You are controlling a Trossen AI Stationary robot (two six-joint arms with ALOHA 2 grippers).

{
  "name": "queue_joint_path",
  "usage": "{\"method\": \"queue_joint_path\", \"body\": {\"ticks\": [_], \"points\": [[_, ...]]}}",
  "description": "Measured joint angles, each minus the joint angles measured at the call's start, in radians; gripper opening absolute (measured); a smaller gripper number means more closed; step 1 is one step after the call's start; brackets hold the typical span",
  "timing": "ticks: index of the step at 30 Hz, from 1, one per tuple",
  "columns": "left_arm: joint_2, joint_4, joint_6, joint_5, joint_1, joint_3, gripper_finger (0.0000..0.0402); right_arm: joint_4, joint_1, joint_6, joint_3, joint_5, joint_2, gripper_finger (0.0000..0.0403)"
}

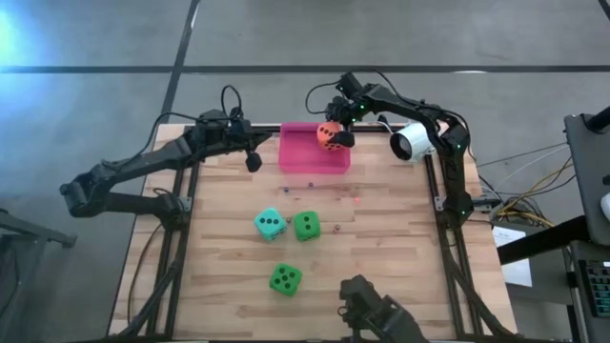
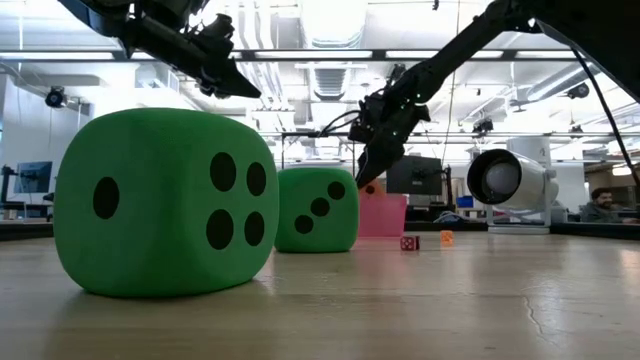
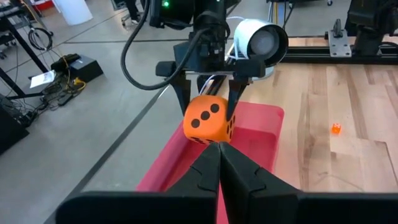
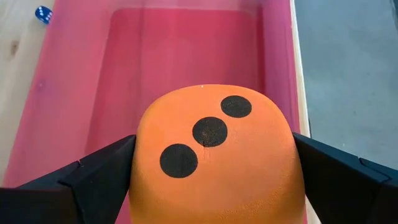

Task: Pick & Place Dice
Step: Put the large orange dice into the pink bin

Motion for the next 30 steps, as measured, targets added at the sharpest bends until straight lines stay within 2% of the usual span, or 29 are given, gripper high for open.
{"method": "queue_joint_path", "body": {"ticks": [10,16,30], "points": [[0.0,-0.001,0.0,0.0,0.0,0.0,0.001,-0.033,-0.016,0.02,-0.003,0.005,0.0,0.0397],[0.0,-0.004,0.0,0.0,0.0,0.0,0.0013,-0.053,-0.015,0.02,-0.007,0.096,0.0,0.0397],[0.0,-0.004,-0.001,0.0,0.0,0.0,0.0014,-0.039,-0.014,0.016,-0.009,0.101,0.0,0.0397]]}}
